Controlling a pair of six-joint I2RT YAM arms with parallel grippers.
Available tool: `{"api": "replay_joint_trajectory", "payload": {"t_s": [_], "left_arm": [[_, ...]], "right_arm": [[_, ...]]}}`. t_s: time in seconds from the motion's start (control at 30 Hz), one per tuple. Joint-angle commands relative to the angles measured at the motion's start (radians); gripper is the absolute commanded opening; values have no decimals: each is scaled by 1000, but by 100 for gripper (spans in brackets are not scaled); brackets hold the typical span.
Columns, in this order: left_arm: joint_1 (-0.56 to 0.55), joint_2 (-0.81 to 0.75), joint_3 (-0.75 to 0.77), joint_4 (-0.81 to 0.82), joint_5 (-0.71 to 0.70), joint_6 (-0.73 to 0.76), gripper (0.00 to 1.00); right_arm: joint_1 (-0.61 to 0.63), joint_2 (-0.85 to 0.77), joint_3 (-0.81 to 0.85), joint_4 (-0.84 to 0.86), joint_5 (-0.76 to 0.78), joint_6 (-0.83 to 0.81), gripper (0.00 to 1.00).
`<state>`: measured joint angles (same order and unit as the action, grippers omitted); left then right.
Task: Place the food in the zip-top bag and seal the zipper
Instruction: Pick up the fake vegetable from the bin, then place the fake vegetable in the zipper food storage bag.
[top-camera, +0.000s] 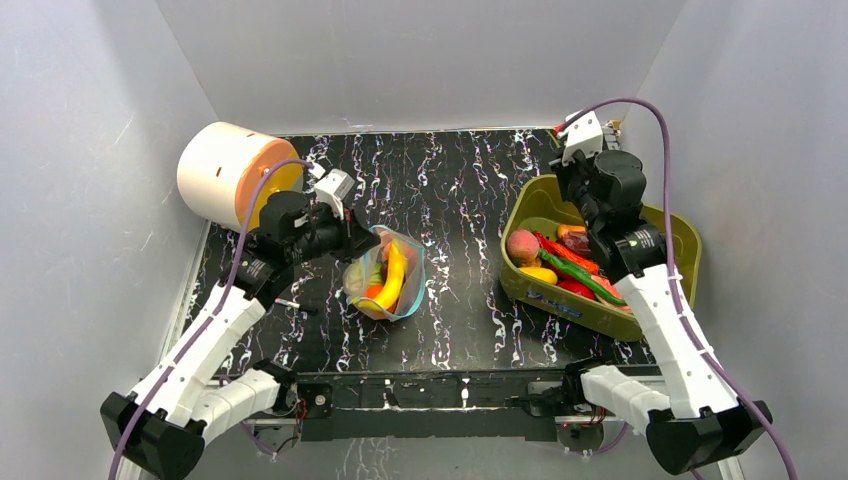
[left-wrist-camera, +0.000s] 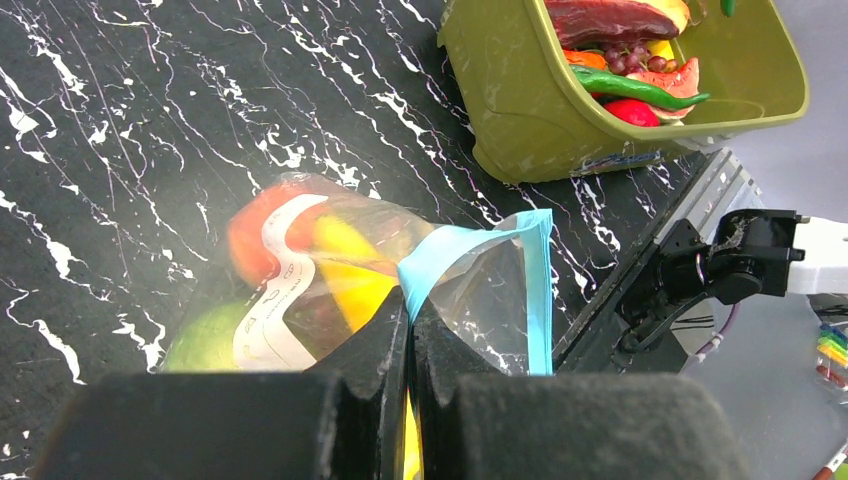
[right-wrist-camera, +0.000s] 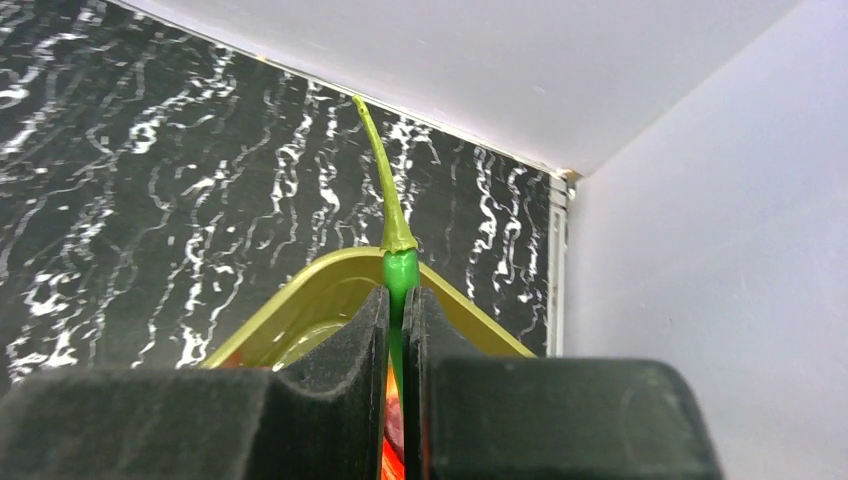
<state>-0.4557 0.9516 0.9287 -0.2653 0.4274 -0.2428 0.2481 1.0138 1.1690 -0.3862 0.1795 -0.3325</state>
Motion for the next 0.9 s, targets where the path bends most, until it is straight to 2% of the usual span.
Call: {"api": "replay_joint_trajectory", "payload": {"t_s": [0.0,0.3,0.5,0.67,0.87], "left_arm": [[-3,26,55,85,20,-32,0],[-3,101,116,94,120,26,0],[-4,128,146,60,156,21,0],[-3,115,128,101,199,-4,0],[-4,134,120,97,240,-4,0]], "right_arm": [[5,-56,44,61,-174,3,0],[8,-132,-12,185,-688,53,0],[12,-164,-52,272,-924,40,0],[26,-175,-119,448,-1184,119,0],[79,-214,-186,675,-1372,193,0]]}}
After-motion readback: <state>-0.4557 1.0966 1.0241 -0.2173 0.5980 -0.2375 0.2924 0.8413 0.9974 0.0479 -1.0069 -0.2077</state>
